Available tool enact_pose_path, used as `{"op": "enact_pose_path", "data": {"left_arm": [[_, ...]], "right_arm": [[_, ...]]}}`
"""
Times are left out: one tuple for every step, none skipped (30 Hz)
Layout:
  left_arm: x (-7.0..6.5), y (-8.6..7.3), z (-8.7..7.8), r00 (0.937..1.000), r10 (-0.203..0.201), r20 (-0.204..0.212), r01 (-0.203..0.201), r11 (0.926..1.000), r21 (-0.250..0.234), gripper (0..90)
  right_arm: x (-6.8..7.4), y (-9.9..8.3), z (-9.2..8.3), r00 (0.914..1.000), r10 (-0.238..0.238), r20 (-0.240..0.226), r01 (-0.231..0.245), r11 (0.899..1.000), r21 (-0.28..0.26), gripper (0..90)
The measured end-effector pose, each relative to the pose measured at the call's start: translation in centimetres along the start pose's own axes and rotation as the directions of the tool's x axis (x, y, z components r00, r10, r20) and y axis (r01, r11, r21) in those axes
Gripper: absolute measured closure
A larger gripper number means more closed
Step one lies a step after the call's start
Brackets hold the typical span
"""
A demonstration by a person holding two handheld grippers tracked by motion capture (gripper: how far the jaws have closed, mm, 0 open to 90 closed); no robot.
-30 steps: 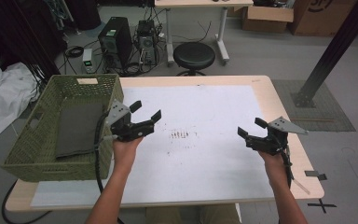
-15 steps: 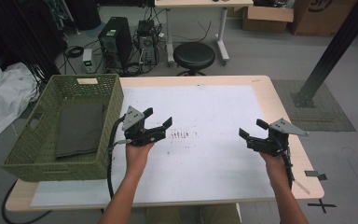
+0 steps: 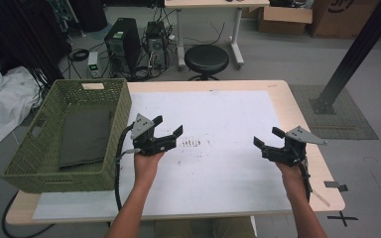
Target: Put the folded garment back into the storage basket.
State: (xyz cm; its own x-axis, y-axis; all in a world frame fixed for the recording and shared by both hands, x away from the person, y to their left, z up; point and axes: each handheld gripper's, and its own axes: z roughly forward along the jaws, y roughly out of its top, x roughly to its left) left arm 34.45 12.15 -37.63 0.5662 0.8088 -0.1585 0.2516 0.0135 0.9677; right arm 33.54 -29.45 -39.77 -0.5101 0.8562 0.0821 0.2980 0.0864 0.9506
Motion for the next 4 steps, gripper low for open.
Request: {"op": "enact_pose_path", "data": {"left_arm": [[0.01, -0.01, 0.03, 1.0000, 0.002, -0.001, -0.002, 1.0000, -0.001, 16.0], [0.04, -0.01, 0.05, 1.0000, 0.002, 0.001, -0.002, 1.0000, 0.001, 15.9], [0.06, -0.03, 0.07, 1.0000, 0.001, 0.001, -0.001, 1.0000, 0.002, 15.9], [0.06, -0.03, 0.07, 1.0000, 0.001, 0.001, -0.001, 1.0000, 0.002, 16.0]], "right_arm": [[-0.01, 0.00, 0.00, 1.0000, 0.000, 0.000, 0.000, 1.000, -0.001, 15.3], [-0.02, -0.01, -0.01, 1.0000, 0.000, 0.000, 0.000, 1.000, 0.000, 15.3], [-0.05, -0.01, -0.02, 1.0000, -0.001, 0.001, 0.001, 1.000, -0.002, 15.3], [-0.07, -0.02, -0.04, 1.0000, 0.001, 0.000, -0.001, 1.000, -0.003, 15.3]]}}
